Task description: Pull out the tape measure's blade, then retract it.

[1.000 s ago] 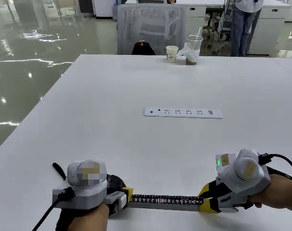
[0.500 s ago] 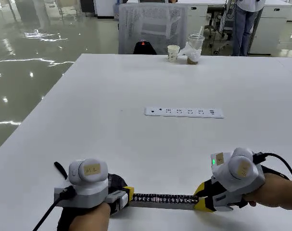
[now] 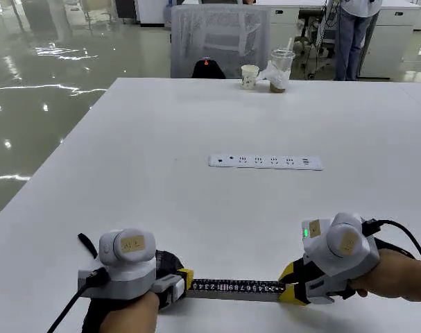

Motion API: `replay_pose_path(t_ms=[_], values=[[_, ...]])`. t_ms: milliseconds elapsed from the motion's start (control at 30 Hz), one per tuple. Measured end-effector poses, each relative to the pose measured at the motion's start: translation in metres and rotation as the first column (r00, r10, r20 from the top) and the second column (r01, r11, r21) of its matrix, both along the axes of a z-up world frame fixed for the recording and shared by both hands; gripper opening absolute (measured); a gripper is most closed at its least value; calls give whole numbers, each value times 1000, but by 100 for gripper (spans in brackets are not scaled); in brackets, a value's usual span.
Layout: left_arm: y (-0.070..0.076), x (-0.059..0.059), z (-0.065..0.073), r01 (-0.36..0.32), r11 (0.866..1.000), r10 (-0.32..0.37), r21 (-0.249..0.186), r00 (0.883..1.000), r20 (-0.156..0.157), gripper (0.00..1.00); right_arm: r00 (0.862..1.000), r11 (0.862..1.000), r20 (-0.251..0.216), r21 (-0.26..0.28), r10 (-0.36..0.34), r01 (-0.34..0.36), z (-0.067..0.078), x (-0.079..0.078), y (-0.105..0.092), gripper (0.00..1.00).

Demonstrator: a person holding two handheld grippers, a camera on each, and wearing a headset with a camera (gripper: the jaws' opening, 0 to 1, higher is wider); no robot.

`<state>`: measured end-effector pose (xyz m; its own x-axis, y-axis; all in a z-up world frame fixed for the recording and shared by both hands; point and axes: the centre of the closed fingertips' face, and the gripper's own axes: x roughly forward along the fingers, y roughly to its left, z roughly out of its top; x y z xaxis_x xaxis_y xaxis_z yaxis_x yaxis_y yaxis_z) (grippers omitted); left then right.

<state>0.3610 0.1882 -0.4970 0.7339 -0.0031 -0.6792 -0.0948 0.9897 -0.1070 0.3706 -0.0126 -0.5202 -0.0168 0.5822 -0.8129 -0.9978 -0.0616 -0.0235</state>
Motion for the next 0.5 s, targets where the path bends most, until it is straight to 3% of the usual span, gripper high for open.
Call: replay_pose_path(t_ms=[500], values=[[0,-1,0,2,1000,-2,-3,1000,-1,60,1000,1000,-3,7,1,-1,0,-1,7,10]])
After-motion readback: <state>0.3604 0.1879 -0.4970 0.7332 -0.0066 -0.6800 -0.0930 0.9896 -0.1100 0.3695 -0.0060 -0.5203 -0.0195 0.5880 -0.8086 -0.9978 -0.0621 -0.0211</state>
